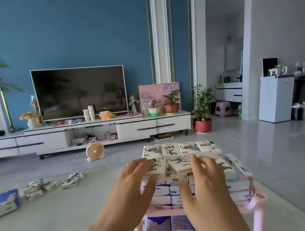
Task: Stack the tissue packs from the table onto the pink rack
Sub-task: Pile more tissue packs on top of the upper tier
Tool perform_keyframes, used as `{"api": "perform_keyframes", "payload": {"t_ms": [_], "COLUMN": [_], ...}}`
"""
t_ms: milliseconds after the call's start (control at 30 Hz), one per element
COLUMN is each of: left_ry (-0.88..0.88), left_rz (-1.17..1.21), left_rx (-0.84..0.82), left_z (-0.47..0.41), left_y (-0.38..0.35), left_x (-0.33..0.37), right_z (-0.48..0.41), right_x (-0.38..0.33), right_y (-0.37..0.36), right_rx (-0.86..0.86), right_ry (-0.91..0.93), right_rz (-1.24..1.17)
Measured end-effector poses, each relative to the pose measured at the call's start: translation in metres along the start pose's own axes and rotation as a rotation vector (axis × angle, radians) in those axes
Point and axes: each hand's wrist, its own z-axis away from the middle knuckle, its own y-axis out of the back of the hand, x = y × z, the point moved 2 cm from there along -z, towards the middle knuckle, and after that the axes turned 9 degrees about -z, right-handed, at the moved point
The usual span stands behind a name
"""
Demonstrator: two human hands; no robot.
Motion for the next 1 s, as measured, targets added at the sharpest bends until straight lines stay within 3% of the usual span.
{"api": "perform_keyframes", "payload": {"t_ms": [433,533,733,1000], "left_ry": [0.062,0.18,0.577,0.69], "left_rz": [0.035,0.132,0.653,0.728], "left_rx": [0.004,-0.011,-0.147,-0.234], "left_z": [-0.002,-0.011,-0.039,-0.046], "left_y": [0.002,0.003,-0.015,-0.027], "left_x": [-0.003,-0.007,-0.016,-0.013], "right_z": [-0.005,-0.007,-0.01,-0.013], "right_x": [0.01,0.009,0.008,0.013], "right_y": [-0.019,-0.018,-0.018,-0.02], "right_rx": [0.076,0.057,0.047,0.072], "right_ry": [0.06,0.068,0.08,0.087], "right_rz": [-0.091,-0.117,-0.125,-0.146]}}
